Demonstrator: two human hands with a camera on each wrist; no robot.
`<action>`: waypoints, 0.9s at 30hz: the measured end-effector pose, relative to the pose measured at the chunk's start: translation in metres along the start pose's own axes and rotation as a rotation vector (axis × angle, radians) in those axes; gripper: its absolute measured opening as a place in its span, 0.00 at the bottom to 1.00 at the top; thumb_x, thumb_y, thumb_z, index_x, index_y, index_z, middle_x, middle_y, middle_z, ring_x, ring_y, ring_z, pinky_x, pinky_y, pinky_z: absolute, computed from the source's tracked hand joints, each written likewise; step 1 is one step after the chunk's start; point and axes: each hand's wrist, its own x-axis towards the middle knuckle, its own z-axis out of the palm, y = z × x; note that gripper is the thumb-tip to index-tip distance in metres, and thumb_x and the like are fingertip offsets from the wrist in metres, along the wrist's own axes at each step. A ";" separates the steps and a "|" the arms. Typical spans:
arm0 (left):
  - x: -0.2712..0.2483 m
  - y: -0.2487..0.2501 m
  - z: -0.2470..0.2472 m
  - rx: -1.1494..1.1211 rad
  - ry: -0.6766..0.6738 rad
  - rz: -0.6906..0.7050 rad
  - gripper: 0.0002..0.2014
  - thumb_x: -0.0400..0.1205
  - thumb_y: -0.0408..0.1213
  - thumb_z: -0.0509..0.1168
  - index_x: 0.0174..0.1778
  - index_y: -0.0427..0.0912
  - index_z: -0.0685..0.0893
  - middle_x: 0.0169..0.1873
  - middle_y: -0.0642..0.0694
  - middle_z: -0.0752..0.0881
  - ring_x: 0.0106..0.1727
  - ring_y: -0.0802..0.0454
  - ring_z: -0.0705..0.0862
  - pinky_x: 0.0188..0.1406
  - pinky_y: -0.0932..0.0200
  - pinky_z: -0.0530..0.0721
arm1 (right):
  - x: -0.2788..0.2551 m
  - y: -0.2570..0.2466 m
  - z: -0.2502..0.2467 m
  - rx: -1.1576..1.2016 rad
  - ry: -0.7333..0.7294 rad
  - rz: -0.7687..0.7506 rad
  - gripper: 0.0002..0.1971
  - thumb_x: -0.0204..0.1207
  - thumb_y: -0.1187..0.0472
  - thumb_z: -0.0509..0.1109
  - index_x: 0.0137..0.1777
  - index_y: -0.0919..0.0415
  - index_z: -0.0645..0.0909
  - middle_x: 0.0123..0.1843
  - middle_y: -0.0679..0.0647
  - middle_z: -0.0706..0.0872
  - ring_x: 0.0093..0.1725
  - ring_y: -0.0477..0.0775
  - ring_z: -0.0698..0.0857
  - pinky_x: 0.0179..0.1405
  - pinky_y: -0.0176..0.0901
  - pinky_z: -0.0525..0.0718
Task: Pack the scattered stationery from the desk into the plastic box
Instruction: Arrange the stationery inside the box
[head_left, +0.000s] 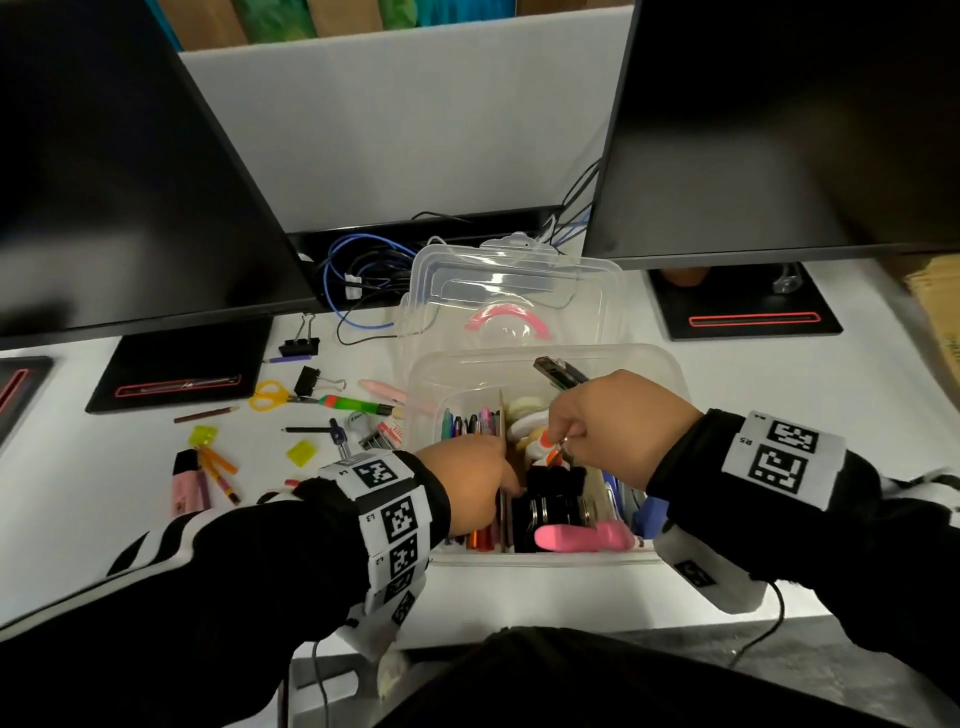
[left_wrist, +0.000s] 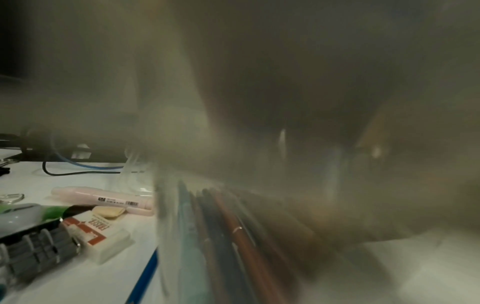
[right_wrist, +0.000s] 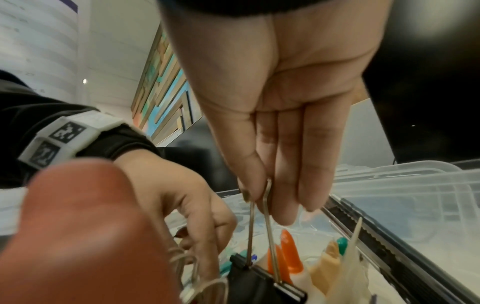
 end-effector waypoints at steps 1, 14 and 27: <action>0.000 0.000 0.000 0.003 -0.005 -0.005 0.25 0.80 0.26 0.55 0.70 0.52 0.79 0.57 0.43 0.74 0.60 0.44 0.76 0.50 0.61 0.70 | 0.001 -0.002 0.001 -0.028 -0.011 -0.015 0.14 0.78 0.63 0.63 0.59 0.52 0.84 0.61 0.46 0.86 0.61 0.50 0.81 0.45 0.30 0.67; -0.001 -0.006 0.002 -0.038 0.009 0.017 0.24 0.81 0.29 0.55 0.70 0.54 0.78 0.61 0.46 0.75 0.62 0.46 0.76 0.48 0.65 0.65 | 0.001 -0.018 0.005 -0.269 -0.071 -0.118 0.11 0.79 0.62 0.60 0.58 0.52 0.80 0.46 0.51 0.80 0.49 0.54 0.79 0.40 0.38 0.67; 0.002 -0.005 0.006 -0.077 0.020 -0.023 0.25 0.82 0.29 0.54 0.74 0.52 0.73 0.56 0.42 0.77 0.57 0.45 0.77 0.48 0.62 0.69 | 0.003 0.003 0.005 -0.167 -0.069 -0.007 0.18 0.82 0.57 0.58 0.69 0.43 0.77 0.67 0.49 0.82 0.65 0.54 0.80 0.58 0.41 0.75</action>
